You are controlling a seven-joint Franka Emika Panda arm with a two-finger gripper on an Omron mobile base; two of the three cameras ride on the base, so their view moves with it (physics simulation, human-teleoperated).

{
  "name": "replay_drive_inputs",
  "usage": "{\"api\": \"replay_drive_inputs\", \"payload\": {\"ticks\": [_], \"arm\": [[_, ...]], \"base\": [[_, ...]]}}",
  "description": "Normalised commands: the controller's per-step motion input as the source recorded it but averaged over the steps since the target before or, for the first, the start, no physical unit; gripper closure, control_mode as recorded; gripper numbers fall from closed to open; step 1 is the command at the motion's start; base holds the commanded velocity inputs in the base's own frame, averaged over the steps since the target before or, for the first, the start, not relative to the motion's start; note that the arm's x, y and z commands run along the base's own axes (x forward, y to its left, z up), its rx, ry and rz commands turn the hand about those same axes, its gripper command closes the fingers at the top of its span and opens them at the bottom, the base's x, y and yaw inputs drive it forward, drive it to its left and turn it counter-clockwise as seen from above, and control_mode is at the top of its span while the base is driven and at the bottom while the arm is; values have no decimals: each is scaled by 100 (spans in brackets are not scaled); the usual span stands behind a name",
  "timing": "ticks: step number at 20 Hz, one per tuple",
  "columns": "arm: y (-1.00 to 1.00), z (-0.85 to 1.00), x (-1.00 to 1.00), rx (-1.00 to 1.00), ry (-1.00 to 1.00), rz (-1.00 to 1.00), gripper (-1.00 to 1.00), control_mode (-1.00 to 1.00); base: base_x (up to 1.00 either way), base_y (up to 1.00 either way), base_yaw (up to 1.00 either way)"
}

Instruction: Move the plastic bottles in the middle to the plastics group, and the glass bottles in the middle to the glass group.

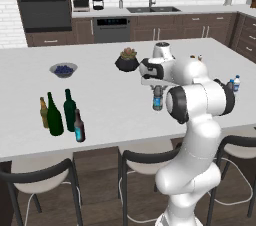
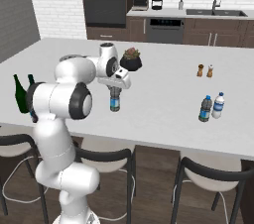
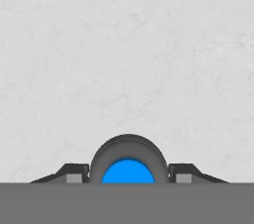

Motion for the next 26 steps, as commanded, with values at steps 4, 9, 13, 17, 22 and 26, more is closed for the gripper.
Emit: {"api": "replay_drive_inputs", "payload": {"ticks": [4, 9, 13, 17, 22, 26], "arm": [[-75, 26, -48, 0, 0, 0, 100, -100], [-84, 7, -26, -3, 8, 0, 100, -100], [-85, 3, -2, -10, 23, -5, 100, -100], [-88, 3, 3, -11, 25, -9, 100, -100], [-94, 6, -1, -2, 8, -2, 100, -100], [-98, 1, -14, 0, -13, 0, 100, -100]], "base": [[0, 0, 0], [0, 0, 0], [0, 0, 0], [0, 0, 0], [0, 0, 0], [0, 0, 0]]}}
